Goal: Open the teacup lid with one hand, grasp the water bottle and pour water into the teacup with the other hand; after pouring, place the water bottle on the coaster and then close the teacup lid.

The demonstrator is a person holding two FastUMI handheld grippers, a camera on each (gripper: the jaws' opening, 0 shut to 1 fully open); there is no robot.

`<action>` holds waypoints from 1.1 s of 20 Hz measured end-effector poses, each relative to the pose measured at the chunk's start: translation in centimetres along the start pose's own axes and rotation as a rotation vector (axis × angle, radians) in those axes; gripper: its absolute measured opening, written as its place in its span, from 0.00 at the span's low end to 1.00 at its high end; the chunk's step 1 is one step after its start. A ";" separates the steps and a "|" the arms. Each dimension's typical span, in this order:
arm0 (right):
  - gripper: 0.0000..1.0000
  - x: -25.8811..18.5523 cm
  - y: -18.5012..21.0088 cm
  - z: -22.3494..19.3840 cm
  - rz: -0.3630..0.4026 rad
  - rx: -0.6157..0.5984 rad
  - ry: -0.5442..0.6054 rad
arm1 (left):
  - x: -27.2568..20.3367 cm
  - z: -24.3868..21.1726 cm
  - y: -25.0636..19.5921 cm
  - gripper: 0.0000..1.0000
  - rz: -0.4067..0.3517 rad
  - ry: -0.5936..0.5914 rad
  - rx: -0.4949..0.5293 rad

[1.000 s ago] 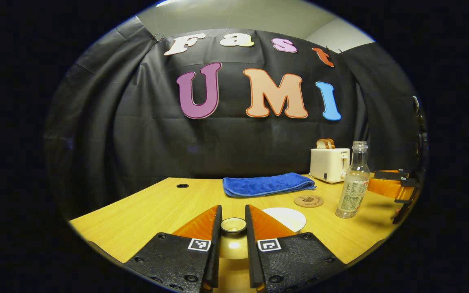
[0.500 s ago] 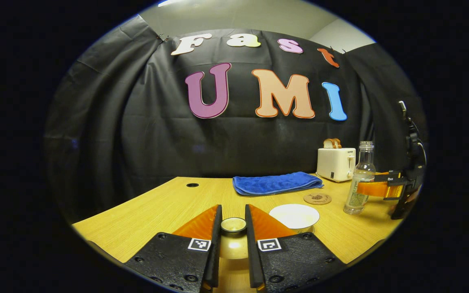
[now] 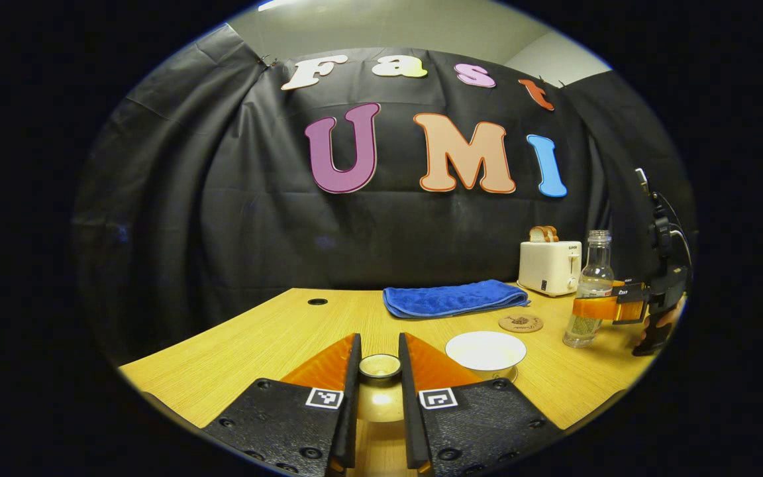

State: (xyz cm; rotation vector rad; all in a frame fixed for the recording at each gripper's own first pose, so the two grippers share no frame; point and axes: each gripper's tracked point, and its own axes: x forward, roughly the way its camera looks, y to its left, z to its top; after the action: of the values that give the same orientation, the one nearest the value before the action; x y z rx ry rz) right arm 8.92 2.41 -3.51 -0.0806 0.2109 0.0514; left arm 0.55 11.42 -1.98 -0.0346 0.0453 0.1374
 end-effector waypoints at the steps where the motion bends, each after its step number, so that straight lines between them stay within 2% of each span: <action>1: 0.81 0.0 -0.1 0.0 -0.008 -0.014 -0.002 | 0.0 0.1 0.0 0.27 0.000 0.000 -0.001; 6: 0.80 -0.4 0.7 2.5 -0.035 -0.113 0.010 | -0.1 0.0 0.1 0.27 0.005 0.000 -0.001; 10: 0.80 -0.9 1.6 5.9 -0.070 -0.282 -0.024 | -0.1 0.0 0.1 0.27 0.005 0.000 -0.002; 16: 0.81 0.3 2.5 4.4 -0.158 -0.588 0.030 | -0.1 0.0 0.1 0.27 0.006 0.000 -0.003; 22: 0.81 1.9 5.2 2.9 -0.144 -0.843 0.049 | -0.1 0.0 0.1 0.27 0.009 0.000 -0.003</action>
State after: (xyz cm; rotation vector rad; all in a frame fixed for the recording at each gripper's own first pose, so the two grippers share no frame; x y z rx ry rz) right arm 11.06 7.89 -1.42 -0.9367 0.2204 -0.0087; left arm 0.42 11.52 -2.00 -0.0374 0.0457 0.1469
